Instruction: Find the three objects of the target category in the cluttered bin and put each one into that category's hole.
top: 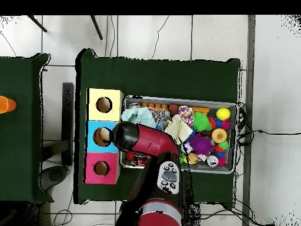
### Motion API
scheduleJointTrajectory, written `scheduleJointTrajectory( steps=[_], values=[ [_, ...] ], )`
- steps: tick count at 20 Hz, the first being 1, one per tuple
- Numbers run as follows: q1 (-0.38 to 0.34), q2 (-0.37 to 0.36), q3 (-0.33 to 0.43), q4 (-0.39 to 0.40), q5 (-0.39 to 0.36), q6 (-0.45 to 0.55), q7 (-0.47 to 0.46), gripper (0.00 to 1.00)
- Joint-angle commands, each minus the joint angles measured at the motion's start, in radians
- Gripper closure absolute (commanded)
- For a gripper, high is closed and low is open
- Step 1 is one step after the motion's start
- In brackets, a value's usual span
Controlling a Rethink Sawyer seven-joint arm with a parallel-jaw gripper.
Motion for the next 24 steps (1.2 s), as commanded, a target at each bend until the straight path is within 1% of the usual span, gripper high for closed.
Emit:
scheduleJointTrajectory(
  steps=[1,6,12,16,18,21,24],
  values=[
    [-0.051,-0.002,0.059,0.075,0.015,-0.086,0.179,0.00],
    [-0.072,-0.047,0.081,0.155,0.011,-0.117,0.170,0.00],
    [-0.099,-0.045,0.129,0.216,0.007,-0.196,0.170,0.00],
    [-0.104,-0.009,0.152,0.210,0.007,-0.246,0.175,0.00],
    [-0.106,0.005,0.161,0.201,0.008,-0.254,0.172,0.00],
    [-0.117,0.010,0.177,0.201,0.007,-0.258,0.163,0.00],
    [-0.142,0.004,0.196,0.220,-0.007,-0.264,0.141,0.00]
  ],
)
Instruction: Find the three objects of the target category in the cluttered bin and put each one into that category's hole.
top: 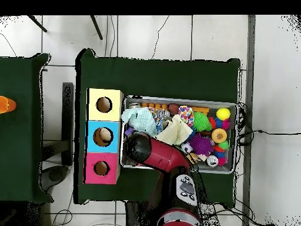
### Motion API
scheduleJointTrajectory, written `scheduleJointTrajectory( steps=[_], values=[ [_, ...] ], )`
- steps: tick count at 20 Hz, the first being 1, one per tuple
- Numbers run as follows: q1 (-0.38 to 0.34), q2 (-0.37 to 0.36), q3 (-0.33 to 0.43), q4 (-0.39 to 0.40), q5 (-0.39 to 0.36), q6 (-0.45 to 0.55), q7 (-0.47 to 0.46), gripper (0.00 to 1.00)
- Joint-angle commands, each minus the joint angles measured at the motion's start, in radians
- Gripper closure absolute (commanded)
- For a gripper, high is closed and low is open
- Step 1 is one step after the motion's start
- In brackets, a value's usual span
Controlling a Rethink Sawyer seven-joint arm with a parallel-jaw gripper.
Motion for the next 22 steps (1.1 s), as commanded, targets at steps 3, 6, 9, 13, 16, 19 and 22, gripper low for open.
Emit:
scheduleJointTrajectory(
  steps=[3,6,9,13,16,19,22],
  values=[
    [-0.033,0.018,0.139,0.094,-0.006,-0.046,0.155,0.00],
    [-0.002,-0.029,0.116,0.120,0.003,-0.014,0.179,0.00],
    [0.011,-0.053,0.112,0.138,0.012,-0.003,0.191,0.00],
    [0.003,-0.028,0.127,0.135,0.013,-0.043,0.188,0.00],
    [-0.011,-0.002,0.144,0.134,0.011,-0.084,0.187,0.00],
    [-0.018,0.013,0.150,0.128,0.008,-0.098,0.183,0.00],
    [-0.029,0.036,0.165,0.124,0.002,-0.129,0.180,0.00]
  ],
)
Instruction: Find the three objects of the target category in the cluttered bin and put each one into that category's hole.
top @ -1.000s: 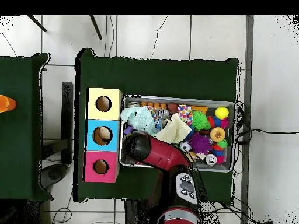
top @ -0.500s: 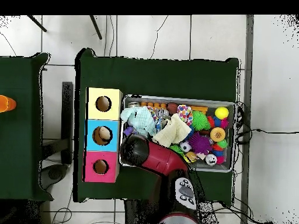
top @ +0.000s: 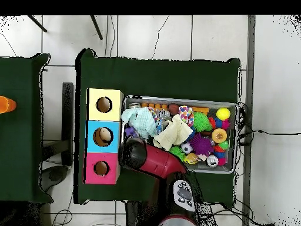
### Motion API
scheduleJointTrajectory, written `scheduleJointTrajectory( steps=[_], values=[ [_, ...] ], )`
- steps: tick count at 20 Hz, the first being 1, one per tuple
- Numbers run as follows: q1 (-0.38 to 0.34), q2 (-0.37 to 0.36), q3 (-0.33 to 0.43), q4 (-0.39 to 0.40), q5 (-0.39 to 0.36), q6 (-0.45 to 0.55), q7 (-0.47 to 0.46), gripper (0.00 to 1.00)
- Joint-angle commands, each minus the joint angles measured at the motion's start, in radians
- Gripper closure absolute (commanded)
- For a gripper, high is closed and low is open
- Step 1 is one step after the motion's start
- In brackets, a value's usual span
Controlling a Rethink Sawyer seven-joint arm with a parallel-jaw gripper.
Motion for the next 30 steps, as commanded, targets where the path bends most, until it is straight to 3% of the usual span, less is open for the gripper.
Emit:
scheduleJointTrajectory(
  steps=[1,9,15,18,30],
  values=[
    [-0.032,0.082,0.133,0.052,0.002,-0.100,0.181,0.00],
    [-0.041,0.065,0.146,0.065,0.005,-0.083,0.180,0.00],
    [0.002,-0.053,0.094,0.099,0.018,0.045,0.188,0.00],
    [0.009,-0.079,0.088,0.108,0.022,0.064,0.191,0.00],
    [0.003,-0.027,0.111,0.100,0.029,-0.004,0.191,0.00]
  ],
)
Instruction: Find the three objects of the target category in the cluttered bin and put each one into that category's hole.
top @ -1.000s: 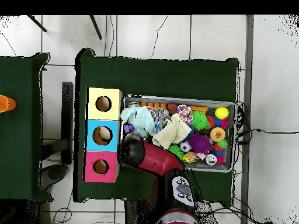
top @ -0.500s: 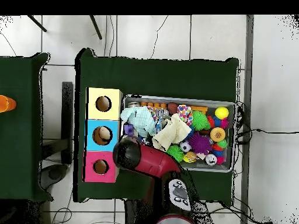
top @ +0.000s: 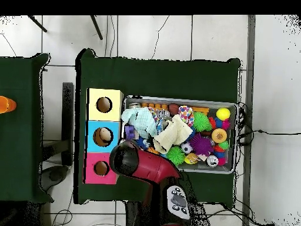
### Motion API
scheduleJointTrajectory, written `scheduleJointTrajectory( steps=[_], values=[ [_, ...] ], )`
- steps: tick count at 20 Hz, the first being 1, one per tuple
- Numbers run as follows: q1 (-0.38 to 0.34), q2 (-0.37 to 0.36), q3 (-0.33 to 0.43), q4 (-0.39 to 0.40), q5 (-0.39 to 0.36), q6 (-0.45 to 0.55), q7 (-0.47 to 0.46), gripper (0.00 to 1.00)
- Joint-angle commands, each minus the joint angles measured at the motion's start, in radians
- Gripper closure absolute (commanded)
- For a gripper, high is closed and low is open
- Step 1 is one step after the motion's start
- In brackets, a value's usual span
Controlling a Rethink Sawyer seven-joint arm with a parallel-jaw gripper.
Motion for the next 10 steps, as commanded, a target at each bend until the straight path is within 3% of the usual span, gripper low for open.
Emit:
scheduleJointTrajectory(
  steps=[1,10],
  values=[
    [-0.011,0.051,0.072,0.028,0.027,0.010,0.191,0.00],
    [-0.014,0.172,0.109,-0.010,0.017,-0.108,0.197,0.00]
  ],
)
